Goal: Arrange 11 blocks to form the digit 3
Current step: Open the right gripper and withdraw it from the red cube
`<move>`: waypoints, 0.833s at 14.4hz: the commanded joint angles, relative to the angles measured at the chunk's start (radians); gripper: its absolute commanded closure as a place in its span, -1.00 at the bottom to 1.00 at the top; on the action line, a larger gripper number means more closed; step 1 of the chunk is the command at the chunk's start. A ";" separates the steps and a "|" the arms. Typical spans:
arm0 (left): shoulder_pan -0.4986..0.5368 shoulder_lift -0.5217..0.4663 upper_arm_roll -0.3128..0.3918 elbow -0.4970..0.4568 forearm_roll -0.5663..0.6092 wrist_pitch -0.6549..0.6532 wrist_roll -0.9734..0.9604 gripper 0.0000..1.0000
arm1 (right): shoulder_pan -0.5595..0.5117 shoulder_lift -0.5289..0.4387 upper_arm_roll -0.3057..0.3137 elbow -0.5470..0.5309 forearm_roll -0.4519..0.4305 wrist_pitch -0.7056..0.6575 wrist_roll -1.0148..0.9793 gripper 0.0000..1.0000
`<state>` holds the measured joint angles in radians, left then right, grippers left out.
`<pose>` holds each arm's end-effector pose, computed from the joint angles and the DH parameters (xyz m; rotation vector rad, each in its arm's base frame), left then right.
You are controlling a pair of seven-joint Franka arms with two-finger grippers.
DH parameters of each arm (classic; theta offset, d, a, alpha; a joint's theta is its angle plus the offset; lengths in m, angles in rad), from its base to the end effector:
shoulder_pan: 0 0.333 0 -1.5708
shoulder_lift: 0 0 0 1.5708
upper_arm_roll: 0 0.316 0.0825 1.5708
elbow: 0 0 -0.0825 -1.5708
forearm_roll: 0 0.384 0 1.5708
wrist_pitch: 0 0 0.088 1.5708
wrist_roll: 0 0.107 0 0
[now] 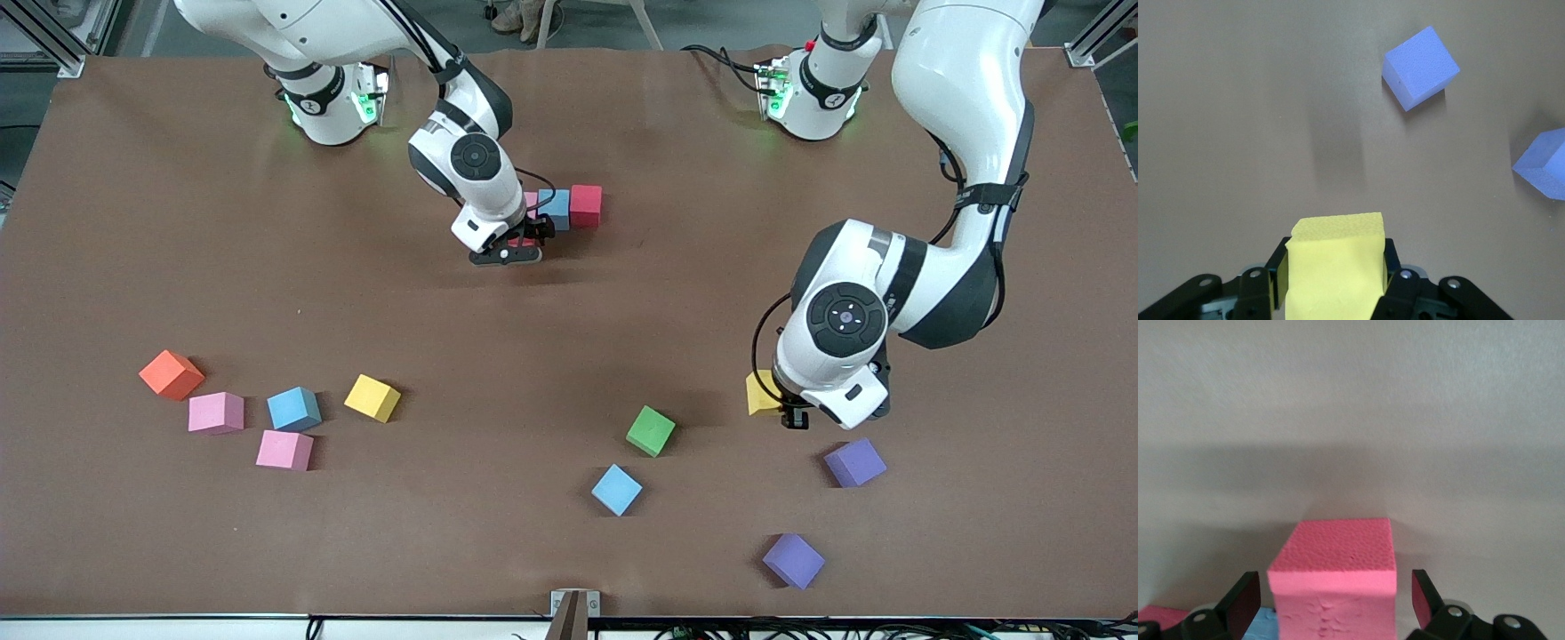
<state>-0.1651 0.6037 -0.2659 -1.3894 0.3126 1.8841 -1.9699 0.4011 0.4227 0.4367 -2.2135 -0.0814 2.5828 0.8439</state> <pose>0.6665 -0.2412 0.3595 -2.2326 -2.0135 -0.1514 0.3642 0.4131 0.2015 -3.0561 -0.0466 0.1600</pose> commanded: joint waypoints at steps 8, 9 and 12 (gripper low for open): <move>0.004 -0.018 0.001 -0.008 0.013 0.012 -0.004 0.55 | -0.244 -0.045 -0.059 0.291 -0.004 -0.326 0.018 -1.00; 0.002 -0.018 0.001 -0.008 0.013 0.016 -0.004 0.55 | -0.258 -0.039 -0.116 0.313 -0.003 -0.322 0.011 -1.00; 0.004 -0.018 0.001 -0.008 0.014 0.017 -0.004 0.55 | -0.316 0.013 -0.188 0.412 -0.006 -0.317 -0.049 -1.00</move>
<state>-0.1621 0.6037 -0.2660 -1.3884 0.3126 1.8965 -1.9699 0.1190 0.3902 0.2614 -1.8614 -0.0824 2.2749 0.8166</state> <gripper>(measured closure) 0.775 0.000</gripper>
